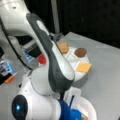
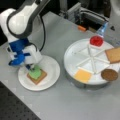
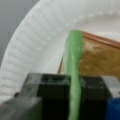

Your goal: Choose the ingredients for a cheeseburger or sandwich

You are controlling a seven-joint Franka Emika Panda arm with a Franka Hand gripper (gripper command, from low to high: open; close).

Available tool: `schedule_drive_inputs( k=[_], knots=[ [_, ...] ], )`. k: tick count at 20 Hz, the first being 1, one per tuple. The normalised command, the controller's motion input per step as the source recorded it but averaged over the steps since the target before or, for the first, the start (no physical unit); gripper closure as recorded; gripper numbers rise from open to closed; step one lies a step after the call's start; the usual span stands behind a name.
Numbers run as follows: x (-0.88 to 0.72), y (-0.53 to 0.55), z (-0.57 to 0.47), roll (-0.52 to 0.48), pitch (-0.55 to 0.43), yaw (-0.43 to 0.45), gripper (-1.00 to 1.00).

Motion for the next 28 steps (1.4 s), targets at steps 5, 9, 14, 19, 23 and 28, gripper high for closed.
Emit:
schedule_drive_inputs(
  k=[5,9,14,19,23,28],
  knots=[
    [0.13,-0.12,0.00,-0.071,-0.028,0.233,-1.00],
    [0.08,-0.17,0.00,-0.129,-0.021,0.201,-1.00],
    [0.04,-0.17,0.04,-0.162,-0.020,0.191,-1.00],
    [0.05,-0.06,0.07,-0.146,-0.011,0.182,-1.00],
    [-0.09,-0.02,0.24,-0.220,0.065,0.133,-1.00],
    [-0.47,0.23,0.52,-0.337,0.144,-0.061,-1.00]
  ],
)
